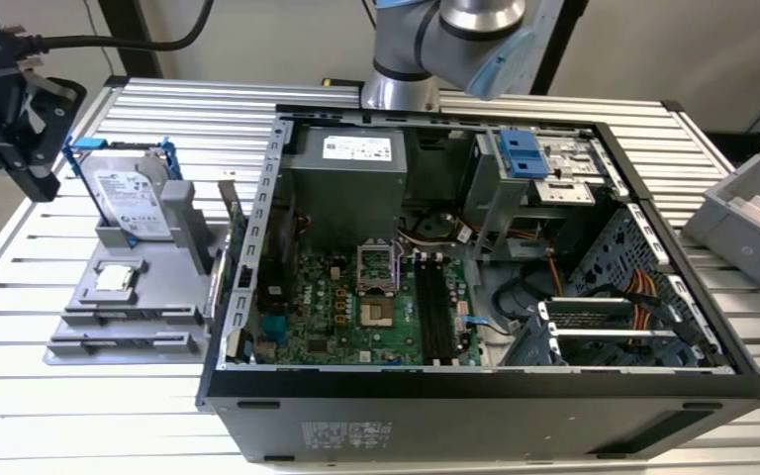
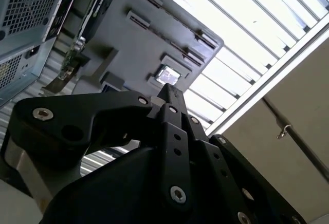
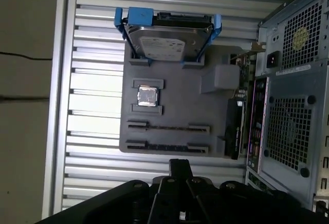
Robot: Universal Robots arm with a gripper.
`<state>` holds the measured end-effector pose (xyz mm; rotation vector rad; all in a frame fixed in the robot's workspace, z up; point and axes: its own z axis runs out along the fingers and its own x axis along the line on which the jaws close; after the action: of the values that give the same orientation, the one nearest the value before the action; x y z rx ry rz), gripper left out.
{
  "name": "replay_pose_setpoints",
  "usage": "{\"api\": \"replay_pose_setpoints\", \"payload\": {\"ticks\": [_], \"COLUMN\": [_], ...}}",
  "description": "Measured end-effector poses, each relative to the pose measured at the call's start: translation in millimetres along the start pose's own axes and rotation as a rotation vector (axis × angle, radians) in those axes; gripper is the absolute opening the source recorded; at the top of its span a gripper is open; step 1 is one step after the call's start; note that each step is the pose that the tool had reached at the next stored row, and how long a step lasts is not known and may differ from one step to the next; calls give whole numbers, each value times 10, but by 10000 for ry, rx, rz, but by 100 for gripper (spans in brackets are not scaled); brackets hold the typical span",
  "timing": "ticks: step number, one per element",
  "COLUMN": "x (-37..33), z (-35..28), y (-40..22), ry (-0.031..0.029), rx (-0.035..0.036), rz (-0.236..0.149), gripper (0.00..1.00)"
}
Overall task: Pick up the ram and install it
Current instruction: 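Pick up the ram and move it above insertion slot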
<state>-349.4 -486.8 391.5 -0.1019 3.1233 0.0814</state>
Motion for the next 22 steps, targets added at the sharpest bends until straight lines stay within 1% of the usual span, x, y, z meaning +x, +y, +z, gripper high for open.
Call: {"api": "replay_pose_setpoints", "payload": {"ticks": [6, 9, 22], "x": [0, 0, 0], "z": [0, 0, 0], "y": [0, 0, 0], "ry": [15, 16, 40], "rx": [-5, -7, -15], "rz": [-284, -315, -782], "gripper": [0, 0, 0]}}
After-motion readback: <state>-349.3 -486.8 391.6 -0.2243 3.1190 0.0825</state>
